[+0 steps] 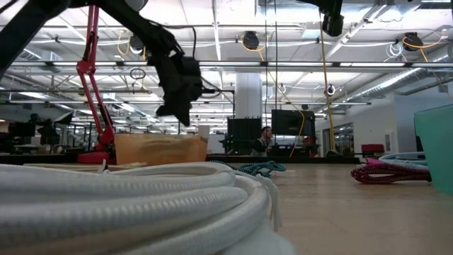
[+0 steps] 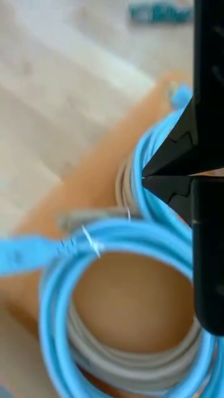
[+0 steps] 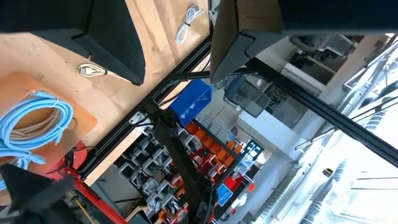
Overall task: Pick & Place USB Port
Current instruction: Put the dark red charger cable into the green bin
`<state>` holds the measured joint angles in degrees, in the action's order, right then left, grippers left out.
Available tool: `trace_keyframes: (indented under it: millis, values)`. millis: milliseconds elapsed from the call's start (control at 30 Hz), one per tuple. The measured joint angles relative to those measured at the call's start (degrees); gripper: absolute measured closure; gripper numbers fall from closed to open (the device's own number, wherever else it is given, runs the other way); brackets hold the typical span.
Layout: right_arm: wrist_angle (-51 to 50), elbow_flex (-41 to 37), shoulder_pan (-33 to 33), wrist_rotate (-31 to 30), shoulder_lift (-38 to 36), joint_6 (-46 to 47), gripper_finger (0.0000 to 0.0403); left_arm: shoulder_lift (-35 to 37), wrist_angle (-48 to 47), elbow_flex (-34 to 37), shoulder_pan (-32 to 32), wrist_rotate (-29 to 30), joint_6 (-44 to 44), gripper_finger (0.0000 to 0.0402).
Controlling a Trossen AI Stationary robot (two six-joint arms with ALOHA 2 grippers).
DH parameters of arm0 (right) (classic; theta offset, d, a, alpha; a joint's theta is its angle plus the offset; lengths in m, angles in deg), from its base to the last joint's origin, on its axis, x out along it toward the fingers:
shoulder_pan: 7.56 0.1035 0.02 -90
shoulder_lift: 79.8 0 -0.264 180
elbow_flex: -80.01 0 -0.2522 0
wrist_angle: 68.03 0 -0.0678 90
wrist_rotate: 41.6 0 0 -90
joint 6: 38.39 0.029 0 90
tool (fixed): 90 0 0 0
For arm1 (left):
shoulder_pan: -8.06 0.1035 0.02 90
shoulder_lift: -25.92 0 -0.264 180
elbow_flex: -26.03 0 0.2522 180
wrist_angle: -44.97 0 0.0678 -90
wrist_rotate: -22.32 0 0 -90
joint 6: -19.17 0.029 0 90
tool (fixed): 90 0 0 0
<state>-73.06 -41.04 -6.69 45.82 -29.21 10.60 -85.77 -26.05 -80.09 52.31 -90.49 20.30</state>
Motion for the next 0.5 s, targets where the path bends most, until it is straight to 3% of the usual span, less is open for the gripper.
trace_keyframes:
  millis: [333, 500]
  values:
    - [-0.08, 0.0, -1.28, 7.01, -0.02, -0.19, 0.0232, 15.6, 0.33, -0.11, -7.93, -4.69, -6.01, 0.04]
    - [-2.23, 0.0, -3.1, 14.07, -0.04, -0.19, 0.0232, 21.54, 0.35, -0.13, -17.15, -1.89, -13.06, 0.0401]
